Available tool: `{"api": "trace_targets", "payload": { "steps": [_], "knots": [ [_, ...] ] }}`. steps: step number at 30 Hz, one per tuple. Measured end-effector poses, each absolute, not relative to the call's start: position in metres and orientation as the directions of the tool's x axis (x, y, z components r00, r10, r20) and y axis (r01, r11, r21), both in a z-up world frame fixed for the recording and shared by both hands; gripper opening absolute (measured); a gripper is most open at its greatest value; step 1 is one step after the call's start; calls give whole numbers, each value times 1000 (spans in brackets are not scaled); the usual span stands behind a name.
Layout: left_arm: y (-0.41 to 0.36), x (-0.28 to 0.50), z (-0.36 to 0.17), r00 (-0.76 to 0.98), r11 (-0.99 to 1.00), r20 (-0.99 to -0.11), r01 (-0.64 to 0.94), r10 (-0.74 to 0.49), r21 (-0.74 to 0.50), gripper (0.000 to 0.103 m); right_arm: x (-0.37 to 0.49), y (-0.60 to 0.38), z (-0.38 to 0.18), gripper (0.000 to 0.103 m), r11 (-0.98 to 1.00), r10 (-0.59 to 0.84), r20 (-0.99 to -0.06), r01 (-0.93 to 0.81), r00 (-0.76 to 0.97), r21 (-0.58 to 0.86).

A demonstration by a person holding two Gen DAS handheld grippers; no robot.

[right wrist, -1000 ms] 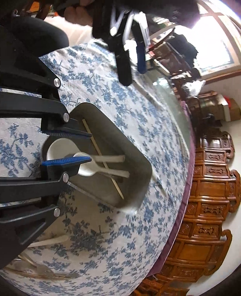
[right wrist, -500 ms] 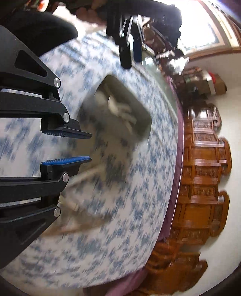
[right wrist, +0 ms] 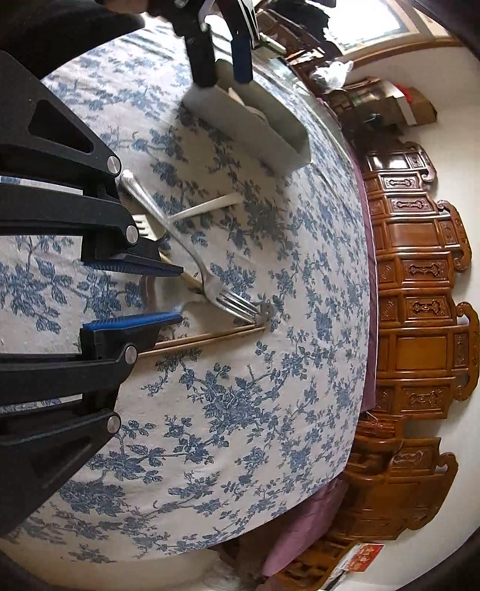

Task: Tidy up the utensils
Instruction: 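Return both tools to the utensil pile, then close the left tool on a metal fork handle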

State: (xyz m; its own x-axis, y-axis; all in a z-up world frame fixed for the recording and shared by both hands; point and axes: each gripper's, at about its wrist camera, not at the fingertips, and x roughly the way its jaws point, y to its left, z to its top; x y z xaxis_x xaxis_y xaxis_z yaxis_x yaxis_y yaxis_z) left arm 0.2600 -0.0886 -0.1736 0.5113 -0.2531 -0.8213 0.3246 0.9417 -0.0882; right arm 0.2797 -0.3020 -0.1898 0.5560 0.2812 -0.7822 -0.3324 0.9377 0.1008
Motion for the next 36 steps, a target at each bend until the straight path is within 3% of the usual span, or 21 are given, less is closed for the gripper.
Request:
{"api": "trace_targets", "payload": {
  "steps": [5, 21, 28, 31, 36],
  "knots": [
    [-117, 269, -198, 465, 929, -845, 357, -264, -94, 76, 283, -307, -193, 22, 944, 258, -781, -319, 569, 79],
    [-177, 325, -241, 359, 912, -892, 391, -275, -124, 30, 290, -336, -204, 22, 969, 201, -791, -237, 578, 72],
    [-185, 332, -247, 346, 911, -900, 396, -265, -116, 24, 291, -331, -204, 22, 965, 212, -790, -252, 576, 75],
    [-187, 334, -248, 348, 913, -902, 394, -253, -104, 7, 292, -331, -205, 22, 963, 219, -791, -257, 572, 81],
    [-188, 328, -245, 355, 905, -905, 419, -234, -70, 6, 296, -330, -212, 22, 959, 224, -806, -272, 547, 81]
  ]
}}
